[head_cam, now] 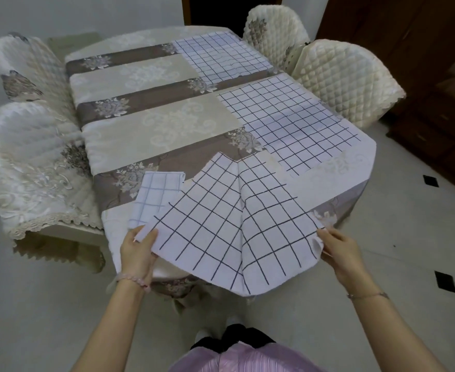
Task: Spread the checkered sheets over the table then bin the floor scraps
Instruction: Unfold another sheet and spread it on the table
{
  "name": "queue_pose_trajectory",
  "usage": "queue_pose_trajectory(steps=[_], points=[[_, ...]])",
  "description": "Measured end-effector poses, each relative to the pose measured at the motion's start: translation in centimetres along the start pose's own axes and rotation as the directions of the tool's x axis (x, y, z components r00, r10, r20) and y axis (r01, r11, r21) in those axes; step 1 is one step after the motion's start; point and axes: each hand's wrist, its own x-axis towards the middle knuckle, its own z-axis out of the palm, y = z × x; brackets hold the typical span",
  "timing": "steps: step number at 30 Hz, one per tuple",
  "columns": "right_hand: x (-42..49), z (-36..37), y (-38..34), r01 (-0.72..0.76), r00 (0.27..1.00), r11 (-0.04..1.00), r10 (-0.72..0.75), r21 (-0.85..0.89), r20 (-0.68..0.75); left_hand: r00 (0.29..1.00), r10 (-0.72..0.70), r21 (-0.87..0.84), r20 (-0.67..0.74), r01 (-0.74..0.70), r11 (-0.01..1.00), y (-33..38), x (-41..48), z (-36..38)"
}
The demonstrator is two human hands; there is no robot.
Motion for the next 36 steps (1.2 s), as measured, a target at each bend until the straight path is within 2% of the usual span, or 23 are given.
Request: queue_pose_trajectory(steps=[4,7,8,11,13,15,17,19,21,25,30,33,36], points=[[0.5,-2.4,2.2,-0.107,0.993,0.994,0.108,0.022,-0.043,0.999,-0.039,0.149,0.018,0.036,0.988,-0.5,0.9,-1.5],[0.7,-3.4,3.2,-0.123,0.992,0.992,0.122,-0.032,-0.018,0.998,-0.050,0.512,0.034,0.025,0.858,-0.7,1.7,-2.5],[0.6,-3.6,3.3,-0.122,0.992,0.991,0.122,-0.052,-0.017,0.996,-0.072,0.578,0.050,0.030,0.815,-0.6,1.9,-2.8],[1.1,-4.2,3.0,-0.143,0.989,0.986,0.138,-0.090,-0.061,0.982,-0.152,0.655,0.115,0.040,0.755,0.1,2.1,-2.9],[1.8,-4.0,2.4,-0.164,0.985,0.982,0.157,-0.095,-0.078,0.982,-0.124,0.713,0.142,-0.015,0.701,0.8,2.7,-2.2],[2.5,-3.5,1.5,-0.162,0.984,0.973,0.148,-0.166,-0.097,0.979,-0.105,0.796,0.176,-0.079,0.600,1.4,3.5,-1.1],[2.9,-2.6,0.4,-0.109,0.991,0.967,0.088,-0.232,-0.097,0.973,-0.119,0.826,0.199,-0.102,0.554,1.8,4.2,0.5],[3.1,-1.6,-0.7,-0.017,1.000,0.969,0.010,-0.245,-0.029,0.973,-0.106,0.855,0.204,-0.125,0.504,2.0,4.9,2.0],[3.5,-0.7,-1.4,0.074,0.996,0.964,-0.058,-0.254,0.069,0.978,-0.056,0.866,0.201,-0.151,0.476,1.9,5.3,3.4],[3.8,1.3,-2.3,0.149,0.980,0.922,-0.091,-0.357,0.175,0.973,0.068,0.826,0.220,-0.223,0.517,1.5,5.1,5.3],[3.4,2.0,-4.5,0.257,0.965,0.937,-0.236,-0.238,0.111,0.898,0.332,0.717,0.289,-0.433,0.546,3.2,3.5,5.4],[2.4,1.7,-7.0,0.357,0.934,0.919,-0.349,-0.165,0.076,0.866,0.450,0.558,0.218,-0.489,0.670,6.2,2.1,3.4],[1.7,1.8,-9.2,0.445,0.896,0.889,-0.440,-0.114,0.061,0.831,0.538,0.416,0.145,-0.544,0.729,8.9,0.4,0.9]])
